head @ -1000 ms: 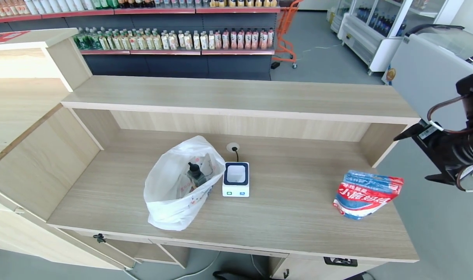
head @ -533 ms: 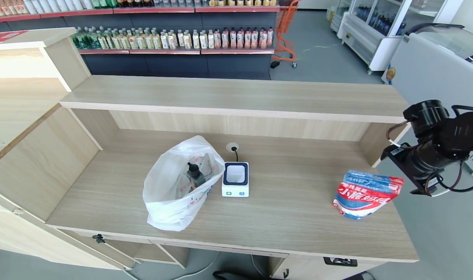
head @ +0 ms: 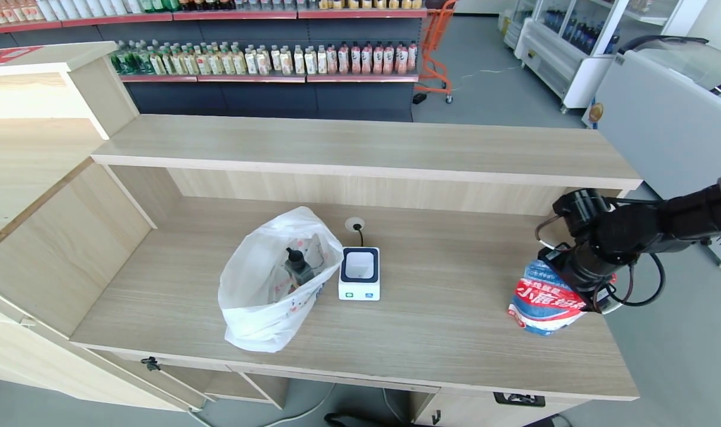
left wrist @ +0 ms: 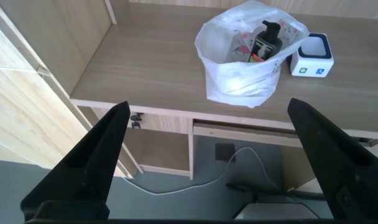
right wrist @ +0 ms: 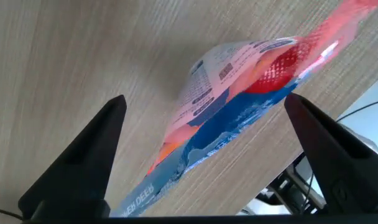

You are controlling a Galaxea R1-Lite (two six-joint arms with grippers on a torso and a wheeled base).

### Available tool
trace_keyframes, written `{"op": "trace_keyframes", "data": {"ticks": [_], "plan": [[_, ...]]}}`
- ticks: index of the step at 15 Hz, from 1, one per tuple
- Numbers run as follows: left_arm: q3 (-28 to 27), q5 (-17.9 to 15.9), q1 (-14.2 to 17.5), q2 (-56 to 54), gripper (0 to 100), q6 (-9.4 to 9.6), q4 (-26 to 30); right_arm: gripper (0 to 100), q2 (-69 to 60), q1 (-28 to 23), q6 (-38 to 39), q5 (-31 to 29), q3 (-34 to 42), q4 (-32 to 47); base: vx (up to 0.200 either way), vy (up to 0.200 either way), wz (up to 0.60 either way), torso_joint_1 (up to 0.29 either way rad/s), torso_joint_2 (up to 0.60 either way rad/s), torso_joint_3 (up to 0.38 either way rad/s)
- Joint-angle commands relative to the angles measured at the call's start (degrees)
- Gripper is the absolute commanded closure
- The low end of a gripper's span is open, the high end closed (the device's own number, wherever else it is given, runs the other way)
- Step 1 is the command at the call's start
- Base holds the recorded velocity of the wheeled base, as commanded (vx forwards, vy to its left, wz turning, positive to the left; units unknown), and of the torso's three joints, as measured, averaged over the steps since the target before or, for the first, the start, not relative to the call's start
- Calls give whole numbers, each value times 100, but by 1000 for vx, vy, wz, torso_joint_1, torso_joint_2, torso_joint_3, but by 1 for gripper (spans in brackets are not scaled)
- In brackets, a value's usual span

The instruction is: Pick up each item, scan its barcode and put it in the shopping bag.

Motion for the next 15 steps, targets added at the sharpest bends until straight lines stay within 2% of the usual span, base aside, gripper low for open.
{"op": "trace_keyframes", "data": {"ticks": [1,4,5,13,15], "plan": [[0,2,1,-2,0,-2,0,0,497,179,-328,-63,29,5,0,0,0,0,0,0],[0,2,1,-2,0,6,0,0,682,258,-548,-362,3,-56,0,0,0,0,0,0],[0,2,1,-2,0,-2,0,100,770,284,-565,-573,56,-250,0,0,0,0,0,0],[-9,2,1,-2,0,6,0,100,532,390,-1137,-836,135,-302,0,0,0,0,0,0],[0,2,1,-2,0,6,0,100,5,398,-1444,-353,144,-311,0,0,0,0,0,0]]}}
